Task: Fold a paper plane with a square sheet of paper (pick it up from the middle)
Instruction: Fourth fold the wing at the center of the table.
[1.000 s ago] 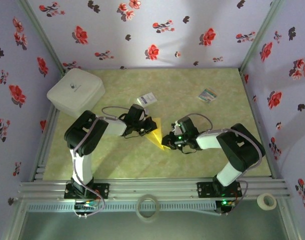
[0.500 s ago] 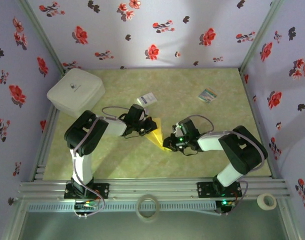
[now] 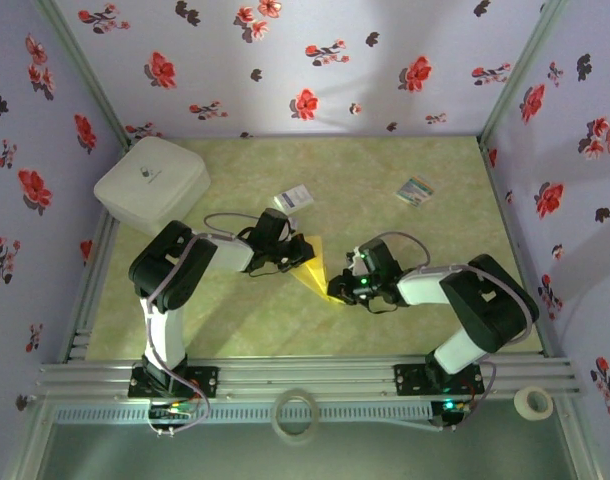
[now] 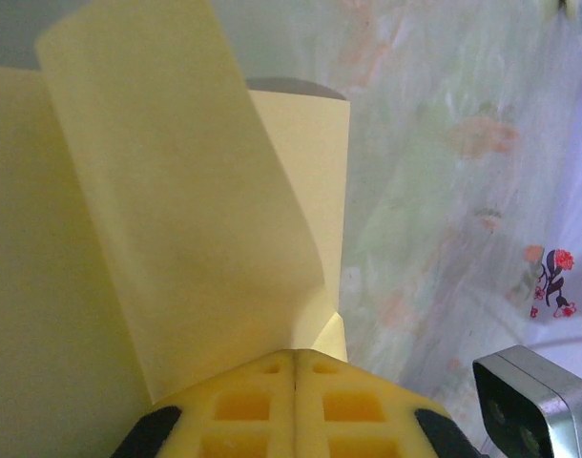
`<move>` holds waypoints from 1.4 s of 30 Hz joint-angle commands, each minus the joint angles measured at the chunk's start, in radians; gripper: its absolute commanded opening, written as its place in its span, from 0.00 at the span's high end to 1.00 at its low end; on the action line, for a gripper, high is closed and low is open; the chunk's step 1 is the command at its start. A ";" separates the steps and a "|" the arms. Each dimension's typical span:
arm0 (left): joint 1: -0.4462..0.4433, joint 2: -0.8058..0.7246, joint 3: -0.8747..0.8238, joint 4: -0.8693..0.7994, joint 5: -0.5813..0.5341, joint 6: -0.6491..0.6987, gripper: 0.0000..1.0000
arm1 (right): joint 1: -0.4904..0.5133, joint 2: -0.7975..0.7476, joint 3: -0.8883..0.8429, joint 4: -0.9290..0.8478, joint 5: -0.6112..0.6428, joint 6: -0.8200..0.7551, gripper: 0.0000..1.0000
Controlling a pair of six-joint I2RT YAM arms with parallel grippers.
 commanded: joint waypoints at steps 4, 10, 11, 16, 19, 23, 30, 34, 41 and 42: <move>-0.002 0.034 -0.017 -0.015 -0.005 0.008 0.99 | 0.011 0.008 -0.041 -0.087 0.009 0.021 0.92; -0.002 0.033 -0.018 -0.015 -0.005 0.007 0.99 | 0.011 -0.009 -0.042 -0.094 0.011 0.024 0.89; -0.002 0.032 -0.019 -0.016 -0.004 0.007 0.99 | 0.011 -0.019 -0.044 -0.095 0.011 0.026 0.89; -0.002 0.035 -0.019 -0.015 -0.005 0.008 0.99 | 0.011 -0.024 -0.049 -0.100 0.009 0.026 0.89; -0.002 0.034 -0.019 -0.015 -0.005 0.007 0.99 | 0.011 -0.010 -0.052 -0.090 0.005 0.032 0.92; -0.003 0.033 -0.022 -0.015 -0.005 0.008 1.00 | 0.011 -0.038 -0.037 -0.116 0.015 0.030 0.86; -0.002 0.029 -0.028 -0.011 -0.005 0.009 1.00 | 0.002 -0.166 0.078 -0.285 0.093 -0.027 0.79; -0.004 0.028 -0.036 -0.008 -0.005 0.010 1.00 | 0.008 -0.110 0.169 -0.260 0.024 -0.038 0.95; -0.002 0.035 -0.035 -0.003 -0.003 0.007 1.00 | 0.059 0.062 0.305 -0.258 0.020 -0.057 0.99; -0.002 0.035 -0.035 -0.004 -0.002 0.008 1.00 | 0.069 0.085 0.323 -0.259 0.024 -0.061 0.99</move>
